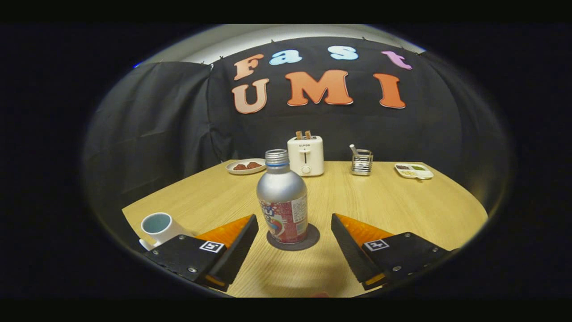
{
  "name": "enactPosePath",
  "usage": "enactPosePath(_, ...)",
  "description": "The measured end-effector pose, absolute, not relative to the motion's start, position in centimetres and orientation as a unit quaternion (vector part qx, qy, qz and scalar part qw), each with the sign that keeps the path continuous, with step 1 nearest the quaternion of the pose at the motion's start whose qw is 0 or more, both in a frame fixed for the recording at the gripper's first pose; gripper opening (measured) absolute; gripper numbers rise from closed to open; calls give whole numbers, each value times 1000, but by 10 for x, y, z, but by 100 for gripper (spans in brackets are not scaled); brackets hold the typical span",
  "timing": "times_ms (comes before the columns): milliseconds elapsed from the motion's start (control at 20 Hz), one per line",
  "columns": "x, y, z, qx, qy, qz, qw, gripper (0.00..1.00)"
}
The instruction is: Take the bottle from table, then pour the juice into the cup, finally place the bottle on the coaster
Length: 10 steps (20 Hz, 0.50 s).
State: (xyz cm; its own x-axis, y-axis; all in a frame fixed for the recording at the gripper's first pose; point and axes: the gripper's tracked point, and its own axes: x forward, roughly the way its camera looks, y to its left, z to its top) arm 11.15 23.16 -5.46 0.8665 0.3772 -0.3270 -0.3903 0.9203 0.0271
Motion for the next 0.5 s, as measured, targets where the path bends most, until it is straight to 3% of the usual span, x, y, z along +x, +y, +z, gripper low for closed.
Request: enactPosePath(500, 47, 142, 19, -34, 100, 115, 988, 97)
